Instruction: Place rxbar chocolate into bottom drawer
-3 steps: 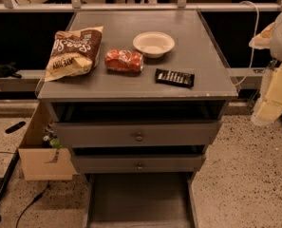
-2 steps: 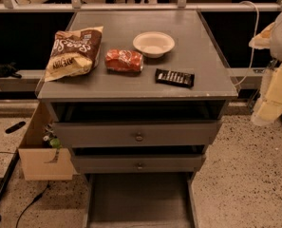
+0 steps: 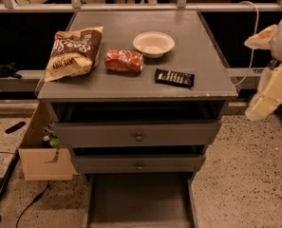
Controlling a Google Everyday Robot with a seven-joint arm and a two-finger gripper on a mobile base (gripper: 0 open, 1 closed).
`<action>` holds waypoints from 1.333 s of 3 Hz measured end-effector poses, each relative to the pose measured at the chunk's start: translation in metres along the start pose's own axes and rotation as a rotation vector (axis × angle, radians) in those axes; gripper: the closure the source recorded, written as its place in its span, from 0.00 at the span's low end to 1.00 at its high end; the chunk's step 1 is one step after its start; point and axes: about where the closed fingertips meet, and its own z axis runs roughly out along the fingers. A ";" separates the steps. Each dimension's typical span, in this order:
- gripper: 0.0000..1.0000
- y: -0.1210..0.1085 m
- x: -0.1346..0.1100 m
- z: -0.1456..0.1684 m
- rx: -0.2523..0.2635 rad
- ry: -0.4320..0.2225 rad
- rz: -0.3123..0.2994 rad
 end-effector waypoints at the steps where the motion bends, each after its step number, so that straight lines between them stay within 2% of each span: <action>1: 0.00 -0.023 -0.009 0.022 -0.042 -0.179 -0.061; 2: 0.00 -0.042 -0.023 0.041 -0.080 -0.274 -0.130; 4: 0.00 -0.048 -0.028 0.046 -0.070 -0.275 -0.149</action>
Offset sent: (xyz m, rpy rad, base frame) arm 0.0859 0.0336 -0.0266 0.3118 -0.0502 0.3311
